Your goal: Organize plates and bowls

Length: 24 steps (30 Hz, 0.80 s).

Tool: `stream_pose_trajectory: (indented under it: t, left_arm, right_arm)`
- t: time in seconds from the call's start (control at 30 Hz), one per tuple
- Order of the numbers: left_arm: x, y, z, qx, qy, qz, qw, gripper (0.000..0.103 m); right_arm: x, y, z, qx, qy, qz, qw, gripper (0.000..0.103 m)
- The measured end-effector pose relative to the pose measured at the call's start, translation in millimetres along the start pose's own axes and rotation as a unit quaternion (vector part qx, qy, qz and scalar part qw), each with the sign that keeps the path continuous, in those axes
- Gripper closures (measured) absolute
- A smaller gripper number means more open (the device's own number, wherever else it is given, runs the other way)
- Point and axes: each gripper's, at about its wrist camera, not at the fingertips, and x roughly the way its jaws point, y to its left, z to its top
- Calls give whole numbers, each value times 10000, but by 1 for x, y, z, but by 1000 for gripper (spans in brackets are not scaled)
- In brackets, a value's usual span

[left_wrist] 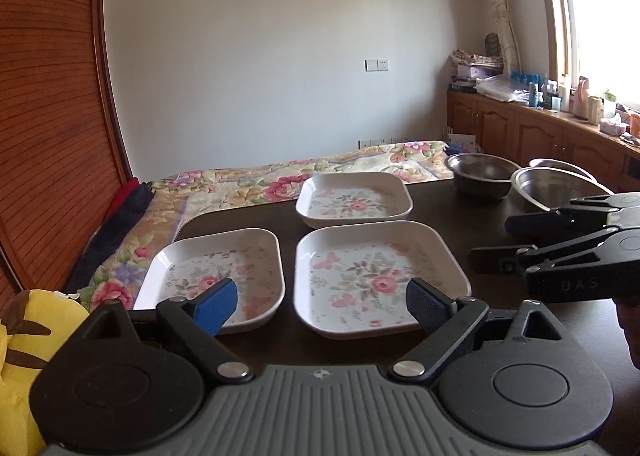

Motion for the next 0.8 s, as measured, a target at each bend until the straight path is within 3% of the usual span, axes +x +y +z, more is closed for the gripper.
stream_pose_trajectory:
  t: [0.37,0.8]
  left_arm:
    - [42,16,14,140,256,-241,9993,37]
    - [78,24,22,331,507,-383,9974,53]
  right_arm:
    - [41,-6,6,2,642,-12,9979,57]
    - [51,-8,5,102,867,4,9962,81]
